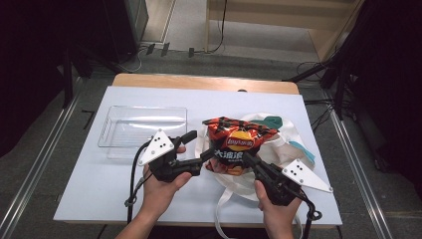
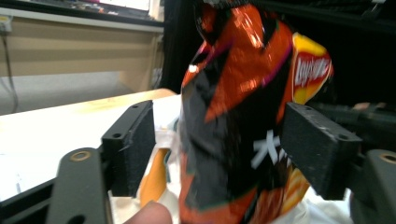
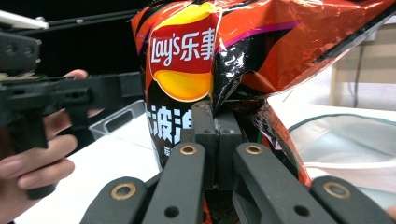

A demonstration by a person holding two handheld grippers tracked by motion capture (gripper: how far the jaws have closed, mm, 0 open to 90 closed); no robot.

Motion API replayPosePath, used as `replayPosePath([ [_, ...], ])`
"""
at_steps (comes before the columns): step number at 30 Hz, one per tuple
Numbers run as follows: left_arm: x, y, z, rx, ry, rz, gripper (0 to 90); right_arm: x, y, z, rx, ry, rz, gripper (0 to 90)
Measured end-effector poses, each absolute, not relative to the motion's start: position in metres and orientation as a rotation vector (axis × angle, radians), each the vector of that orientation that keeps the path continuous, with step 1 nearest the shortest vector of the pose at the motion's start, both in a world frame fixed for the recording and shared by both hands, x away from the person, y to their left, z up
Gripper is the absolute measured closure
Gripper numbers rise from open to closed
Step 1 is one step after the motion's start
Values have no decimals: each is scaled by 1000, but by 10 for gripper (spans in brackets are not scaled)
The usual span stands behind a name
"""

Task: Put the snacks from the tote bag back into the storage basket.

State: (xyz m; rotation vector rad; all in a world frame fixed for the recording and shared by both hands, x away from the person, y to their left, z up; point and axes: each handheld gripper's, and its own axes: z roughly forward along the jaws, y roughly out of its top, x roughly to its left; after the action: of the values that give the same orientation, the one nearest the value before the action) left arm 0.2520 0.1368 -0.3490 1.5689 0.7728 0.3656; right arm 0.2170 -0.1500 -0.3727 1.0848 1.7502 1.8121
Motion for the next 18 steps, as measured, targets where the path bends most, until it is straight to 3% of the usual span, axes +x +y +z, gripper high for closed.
replayPosePath([
  [6, 251, 141, -346, 1516, 736, 348, 272, 212, -135, -375, 1032, 1820, 1831, 900],
  [9, 251, 143, -345, 1521, 756, 340, 399, 211, -129, -379, 1019, 1847, 1817, 900],
  [15, 252, 150, -342, 1534, 790, 267, 749, 212, -126, -384, 1010, 1871, 1783, 900],
  [18, 249, 151, -339, 1532, 778, 259, 846, 211, -125, -384, 1009, 1874, 1781, 900],
])
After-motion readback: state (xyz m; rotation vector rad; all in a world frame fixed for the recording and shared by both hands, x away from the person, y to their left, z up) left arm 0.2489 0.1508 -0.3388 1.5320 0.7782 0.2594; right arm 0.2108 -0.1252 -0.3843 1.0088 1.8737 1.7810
